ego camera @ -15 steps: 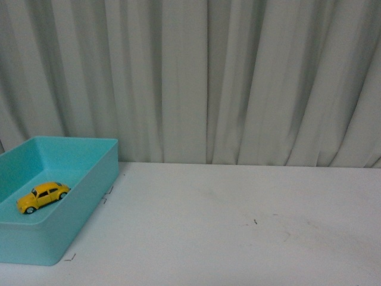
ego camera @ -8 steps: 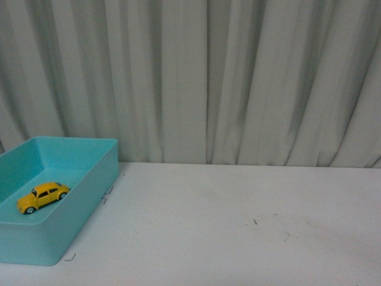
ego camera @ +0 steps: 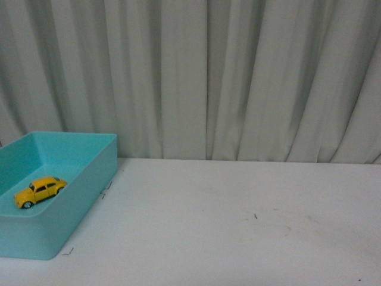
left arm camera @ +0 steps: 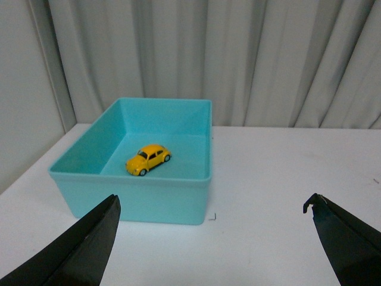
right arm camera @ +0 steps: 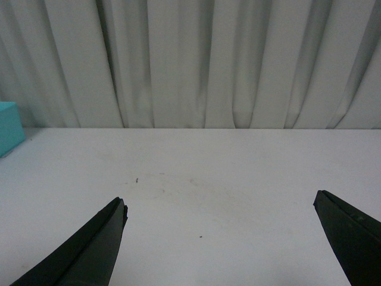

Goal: Wind up and store yellow beetle toy

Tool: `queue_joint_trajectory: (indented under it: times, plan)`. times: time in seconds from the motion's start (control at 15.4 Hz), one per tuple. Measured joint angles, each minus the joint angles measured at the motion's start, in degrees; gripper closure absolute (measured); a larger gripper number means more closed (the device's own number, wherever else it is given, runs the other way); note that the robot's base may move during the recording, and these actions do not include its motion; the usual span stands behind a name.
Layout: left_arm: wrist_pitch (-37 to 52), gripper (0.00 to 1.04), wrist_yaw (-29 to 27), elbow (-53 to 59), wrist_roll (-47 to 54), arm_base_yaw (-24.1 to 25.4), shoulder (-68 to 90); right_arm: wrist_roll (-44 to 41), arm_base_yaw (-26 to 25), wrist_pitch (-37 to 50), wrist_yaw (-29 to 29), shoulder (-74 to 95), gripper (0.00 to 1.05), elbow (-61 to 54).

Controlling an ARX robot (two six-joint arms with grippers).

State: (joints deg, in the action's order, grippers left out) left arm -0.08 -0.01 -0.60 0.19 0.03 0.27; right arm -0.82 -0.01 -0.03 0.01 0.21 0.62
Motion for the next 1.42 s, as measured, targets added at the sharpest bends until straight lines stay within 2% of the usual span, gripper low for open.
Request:
queue_joint_trajectory:
  times: [1.42]
  plan:
    - [-0.3, 0.07, 0.0, 0.0, -0.2, 0.0, 0.0, 0.2, 0.0, -0.3, 0.0, 0.0, 0.06, 0.0]
